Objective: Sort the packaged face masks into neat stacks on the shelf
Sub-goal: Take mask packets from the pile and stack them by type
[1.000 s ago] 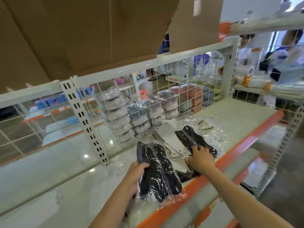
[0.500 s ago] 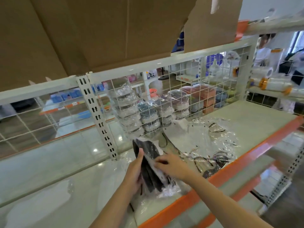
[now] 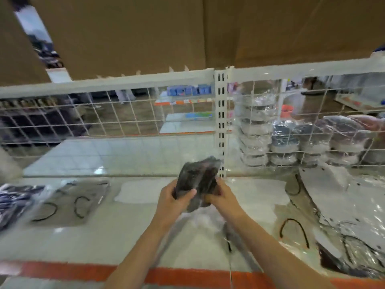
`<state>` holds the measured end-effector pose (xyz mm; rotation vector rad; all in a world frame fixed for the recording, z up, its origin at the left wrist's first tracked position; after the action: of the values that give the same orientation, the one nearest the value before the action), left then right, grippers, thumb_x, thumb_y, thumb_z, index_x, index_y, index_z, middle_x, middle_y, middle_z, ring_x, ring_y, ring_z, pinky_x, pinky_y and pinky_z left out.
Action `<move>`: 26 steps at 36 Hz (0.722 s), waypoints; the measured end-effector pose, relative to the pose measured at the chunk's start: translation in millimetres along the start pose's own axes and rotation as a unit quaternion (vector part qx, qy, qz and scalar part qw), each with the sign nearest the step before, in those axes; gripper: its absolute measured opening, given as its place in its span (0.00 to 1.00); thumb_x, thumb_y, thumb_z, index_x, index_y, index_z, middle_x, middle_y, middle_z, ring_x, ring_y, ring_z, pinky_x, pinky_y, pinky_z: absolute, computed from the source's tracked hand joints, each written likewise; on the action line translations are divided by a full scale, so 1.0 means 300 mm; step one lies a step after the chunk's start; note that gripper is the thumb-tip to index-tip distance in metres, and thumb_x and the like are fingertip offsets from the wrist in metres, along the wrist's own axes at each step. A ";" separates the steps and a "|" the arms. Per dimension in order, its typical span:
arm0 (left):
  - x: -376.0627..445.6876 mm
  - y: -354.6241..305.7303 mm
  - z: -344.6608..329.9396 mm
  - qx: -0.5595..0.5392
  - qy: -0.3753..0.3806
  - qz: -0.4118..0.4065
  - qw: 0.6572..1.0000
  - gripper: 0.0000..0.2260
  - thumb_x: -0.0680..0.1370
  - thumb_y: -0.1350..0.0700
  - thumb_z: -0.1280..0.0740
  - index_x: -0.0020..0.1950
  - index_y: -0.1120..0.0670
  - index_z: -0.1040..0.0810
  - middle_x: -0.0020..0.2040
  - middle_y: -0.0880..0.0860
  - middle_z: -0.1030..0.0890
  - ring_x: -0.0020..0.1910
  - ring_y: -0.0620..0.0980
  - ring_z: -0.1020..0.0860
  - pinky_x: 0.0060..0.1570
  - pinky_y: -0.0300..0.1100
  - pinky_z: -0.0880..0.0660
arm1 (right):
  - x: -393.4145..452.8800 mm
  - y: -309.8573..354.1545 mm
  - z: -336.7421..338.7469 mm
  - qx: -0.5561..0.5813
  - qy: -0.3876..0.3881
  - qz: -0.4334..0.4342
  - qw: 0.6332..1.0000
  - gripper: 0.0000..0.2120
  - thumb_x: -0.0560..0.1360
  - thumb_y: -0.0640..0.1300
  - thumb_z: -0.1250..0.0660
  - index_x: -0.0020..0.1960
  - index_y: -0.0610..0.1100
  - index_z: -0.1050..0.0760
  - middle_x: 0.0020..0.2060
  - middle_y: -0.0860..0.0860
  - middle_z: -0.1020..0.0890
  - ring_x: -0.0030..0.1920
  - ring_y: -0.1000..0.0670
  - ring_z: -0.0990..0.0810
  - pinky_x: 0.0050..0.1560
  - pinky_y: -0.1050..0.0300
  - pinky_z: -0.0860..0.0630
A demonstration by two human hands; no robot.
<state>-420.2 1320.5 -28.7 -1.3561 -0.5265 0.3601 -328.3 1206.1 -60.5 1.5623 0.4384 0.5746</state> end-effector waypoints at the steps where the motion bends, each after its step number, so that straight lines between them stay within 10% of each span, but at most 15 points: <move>1: -0.006 0.004 0.035 0.024 -0.008 -0.005 1.000 0.09 0.71 0.64 0.27 0.43 0.50 0.20 0.34 0.41 0.17 0.36 0.38 0.19 0.36 0.32 0.24 | 0.007 -0.004 -0.042 -0.002 0.012 -0.001 1.000 0.21 0.64 0.39 0.30 0.56 0.41 0.25 0.43 0.51 0.17 0.45 0.53 0.18 0.42 0.57 0.21; 6: -0.045 0.058 0.194 0.083 -0.101 -0.002 0.991 0.17 0.67 0.59 0.23 0.50 0.46 0.23 0.43 0.41 0.18 0.44 0.35 0.20 0.41 0.29 0.24 | 0.036 -0.092 -0.177 -0.046 0.079 -0.041 0.995 0.17 0.66 0.35 0.31 0.52 0.48 0.25 0.47 0.50 0.18 0.51 0.47 0.19 0.53 0.45 0.22; 10: -0.063 0.097 0.256 0.050 -0.141 0.029 0.988 0.13 0.68 0.62 0.24 0.46 0.49 0.22 0.41 0.42 0.18 0.40 0.36 0.19 0.37 0.28 0.25 | 0.024 -0.125 -0.240 -0.042 0.155 -0.069 0.985 0.18 0.62 0.40 0.31 0.50 0.54 0.23 0.43 0.57 0.16 0.47 0.57 0.18 0.48 0.61 0.22; 13: -0.055 0.114 0.288 0.030 -0.148 0.052 0.987 0.09 0.71 0.64 0.27 0.42 0.50 0.21 0.37 0.44 0.17 0.38 0.41 0.19 0.35 0.28 0.25 | 0.043 -0.152 -0.277 -0.041 0.145 -0.092 0.984 0.17 0.63 0.38 0.30 0.52 0.46 0.23 0.46 0.48 0.17 0.48 0.49 0.18 0.48 0.55 0.22; 19: -0.001 0.151 0.378 -0.353 -0.188 0.149 0.905 0.14 0.76 0.66 0.36 0.62 0.64 0.26 0.57 0.62 0.20 0.56 0.59 0.21 0.58 0.54 0.26 | 0.065 -0.168 -0.336 0.135 0.053 -0.160 0.976 0.14 0.68 0.40 0.25 0.46 0.45 0.29 0.40 0.50 0.21 0.38 0.52 0.21 0.35 0.63 0.27; 26: 0.047 0.191 0.444 -0.369 -0.162 0.143 0.904 0.16 0.75 0.67 0.36 0.63 0.65 0.26 0.60 0.62 0.21 0.60 0.60 0.23 0.62 0.55 0.29 | 0.079 -0.096 -0.456 0.183 0.045 -0.101 0.977 0.15 0.66 0.29 0.33 0.51 0.39 0.24 0.44 0.40 0.19 0.42 0.45 0.22 0.40 0.53 0.27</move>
<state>-478.7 1448.4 -66.2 -2.1405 -0.7872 0.6755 -389.5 1331.8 -83.7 1.8184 0.7977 0.4228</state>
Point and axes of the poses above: each hand's wrist, its own x-axis towards the middle knuckle, its own z-axis out of the back of the hand, y = z × x, the point moved 3 cm from there along x, towards the middle knuckle
